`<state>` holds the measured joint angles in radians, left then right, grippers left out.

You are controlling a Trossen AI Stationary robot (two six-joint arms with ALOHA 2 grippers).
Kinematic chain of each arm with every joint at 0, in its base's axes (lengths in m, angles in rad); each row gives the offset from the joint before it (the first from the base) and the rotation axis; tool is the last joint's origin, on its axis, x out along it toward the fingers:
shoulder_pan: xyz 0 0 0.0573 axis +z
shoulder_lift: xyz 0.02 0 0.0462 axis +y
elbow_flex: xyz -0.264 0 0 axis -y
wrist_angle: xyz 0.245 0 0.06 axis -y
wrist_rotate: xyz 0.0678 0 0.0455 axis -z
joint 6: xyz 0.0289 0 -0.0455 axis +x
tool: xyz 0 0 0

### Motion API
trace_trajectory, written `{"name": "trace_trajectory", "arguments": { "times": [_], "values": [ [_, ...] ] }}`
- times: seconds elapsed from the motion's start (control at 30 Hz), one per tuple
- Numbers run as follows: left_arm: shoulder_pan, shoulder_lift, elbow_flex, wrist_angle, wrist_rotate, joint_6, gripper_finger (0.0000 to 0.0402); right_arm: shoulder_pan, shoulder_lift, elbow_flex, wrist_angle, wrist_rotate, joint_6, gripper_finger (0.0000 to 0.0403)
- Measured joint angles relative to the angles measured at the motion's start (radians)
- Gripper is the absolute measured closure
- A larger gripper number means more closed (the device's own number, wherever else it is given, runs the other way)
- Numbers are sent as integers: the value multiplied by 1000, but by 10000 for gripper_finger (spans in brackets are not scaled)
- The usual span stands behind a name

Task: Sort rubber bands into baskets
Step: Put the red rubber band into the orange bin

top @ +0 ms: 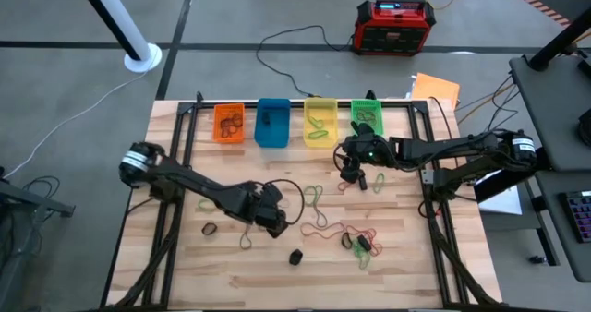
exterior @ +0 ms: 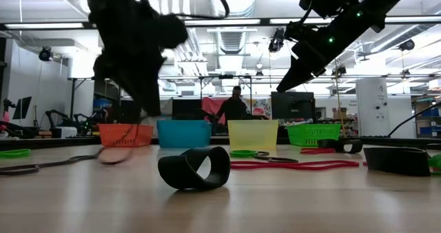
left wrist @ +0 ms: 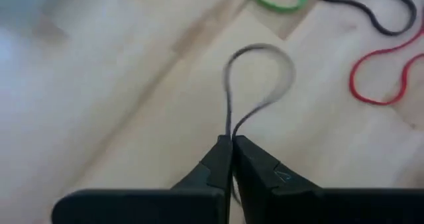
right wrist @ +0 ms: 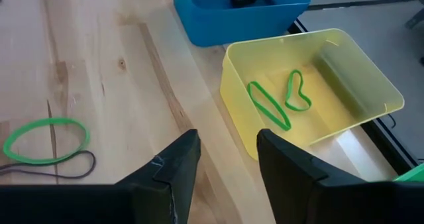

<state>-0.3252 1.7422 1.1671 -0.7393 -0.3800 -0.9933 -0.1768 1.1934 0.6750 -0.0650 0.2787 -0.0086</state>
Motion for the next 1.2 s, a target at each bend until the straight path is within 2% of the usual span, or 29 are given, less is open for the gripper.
{"name": "trace_trajectory", "arguments": {
  "times": [0.13,0.4,0.6,0.77,1.0,1.2],
  "values": [
    [17,-111,8,-44,-82,58,402,0,0,0,8,0,-8,262],
    [102,-353,-64,-55,-256,152,402,0,0,0,28,0,-21,272],
    [306,-452,-82,-124,-300,254,402,0,0,-4,58,-1,-37,281],
    [528,-452,-84,-217,-372,334,401,0,0,-4,58,-2,-44,290],
    [832,-379,-100,-159,-338,593,401,0,0,-57,165,-14,-89,309],
    [1046,-300,-115,68,-65,797,401,0,0,-122,236,-25,-98,331]
  ]
}}
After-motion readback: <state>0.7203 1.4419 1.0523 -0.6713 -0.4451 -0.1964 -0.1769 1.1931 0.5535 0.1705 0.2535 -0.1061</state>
